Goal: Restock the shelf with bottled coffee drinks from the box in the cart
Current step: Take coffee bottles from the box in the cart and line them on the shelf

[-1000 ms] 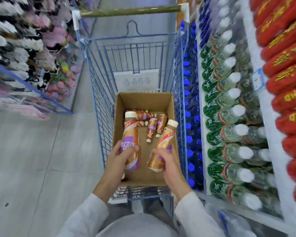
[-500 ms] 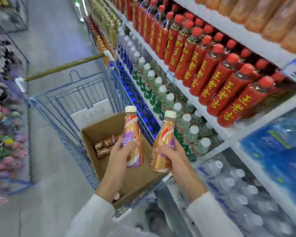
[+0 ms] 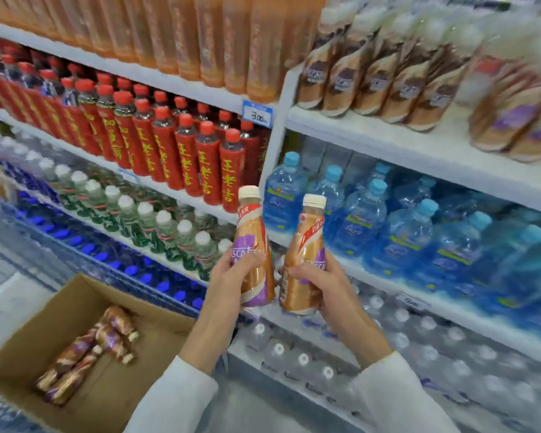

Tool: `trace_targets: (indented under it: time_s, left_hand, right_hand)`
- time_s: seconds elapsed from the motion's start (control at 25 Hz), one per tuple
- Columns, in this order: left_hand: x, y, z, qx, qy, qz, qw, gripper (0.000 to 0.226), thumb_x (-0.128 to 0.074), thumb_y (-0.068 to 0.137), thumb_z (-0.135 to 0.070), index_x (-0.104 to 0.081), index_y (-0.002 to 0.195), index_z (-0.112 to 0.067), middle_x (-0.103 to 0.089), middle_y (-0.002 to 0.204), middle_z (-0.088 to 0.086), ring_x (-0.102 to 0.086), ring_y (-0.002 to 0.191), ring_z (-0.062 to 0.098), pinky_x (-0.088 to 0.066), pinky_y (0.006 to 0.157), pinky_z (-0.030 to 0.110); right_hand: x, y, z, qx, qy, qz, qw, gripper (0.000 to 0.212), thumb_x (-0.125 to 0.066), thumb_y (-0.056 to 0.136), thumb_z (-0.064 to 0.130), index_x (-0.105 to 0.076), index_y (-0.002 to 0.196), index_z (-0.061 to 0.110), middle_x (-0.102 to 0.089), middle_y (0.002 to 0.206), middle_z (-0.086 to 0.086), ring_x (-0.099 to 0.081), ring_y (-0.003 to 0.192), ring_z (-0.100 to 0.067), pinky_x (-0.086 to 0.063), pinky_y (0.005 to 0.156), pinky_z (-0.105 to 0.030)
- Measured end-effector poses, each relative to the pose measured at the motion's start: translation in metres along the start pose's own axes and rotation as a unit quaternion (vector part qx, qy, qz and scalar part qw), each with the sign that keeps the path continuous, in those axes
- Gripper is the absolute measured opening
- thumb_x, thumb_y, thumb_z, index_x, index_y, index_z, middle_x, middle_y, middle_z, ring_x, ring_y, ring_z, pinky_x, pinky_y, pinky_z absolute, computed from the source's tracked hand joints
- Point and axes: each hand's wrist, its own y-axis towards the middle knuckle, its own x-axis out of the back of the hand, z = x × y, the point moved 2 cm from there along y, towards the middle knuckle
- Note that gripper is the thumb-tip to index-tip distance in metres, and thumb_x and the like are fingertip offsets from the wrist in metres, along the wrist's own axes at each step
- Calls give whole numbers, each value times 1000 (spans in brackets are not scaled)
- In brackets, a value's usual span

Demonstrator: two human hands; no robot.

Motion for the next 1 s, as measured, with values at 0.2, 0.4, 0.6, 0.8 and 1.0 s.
trace_targets:
  time_s: [0.2, 0.4, 0.6, 0.8, 1.0]
  left_hand:
    - [-118, 13, 21, 11, 26, 98, 995, 53, -83, 51, -42, -77, 99, -19, -76, 89, 9, -71, 78, 25, -58, 73, 39]
    - [-242, 11, 49, 15, 46, 169, 984, 39, -81, 49, -44, -79, 84, -26, -73, 82, 7, -68, 75, 29, -56, 73, 43]
    - [-355, 12, 65, -21, 59, 224, 973, 38, -81, 53, -42, -79, 87, -25, -76, 83, 7, -70, 72, 22, -55, 81, 51]
    - [-447, 22, 51, -66, 75, 229, 968, 34, -80, 54, -41, -78, 85, -28, -76, 83, 6, -71, 73, 24, -59, 70, 41]
    - [-503, 45, 20, -197, 127, 272, 933, 47, -82, 77, -39, -66, 120, -29, -78, 105, -10, -74, 95, 8, -56, 73, 17]
  right_hand:
    - [117, -36, 24, 40, 15, -123, 991, 38, -83, 57, 37, -72, 93, 34, -75, 100, -7, -72, 96, -25, -54, 93, -50]
    - [233, -73, 49, 71, 27, -179, 981, 39, -83, 54, 35, -73, 92, 31, -75, 96, -6, -71, 100, -34, -55, 90, -49]
    - [341, -93, 87, 118, 35, -211, 970, 43, -85, 53, 34, -73, 94, 31, -74, 101, -15, -70, 102, -39, -53, 95, -58]
    - [409, -86, 144, 157, 6, -218, 963, 38, -83, 53, 37, -72, 90, 33, -75, 99, -11, -72, 92, -29, -54, 95, -55]
    - [447, -59, 189, 225, -23, -244, 943, 56, -84, 65, 29, -63, 117, 32, -76, 99, 12, -73, 88, -4, -57, 66, -17]
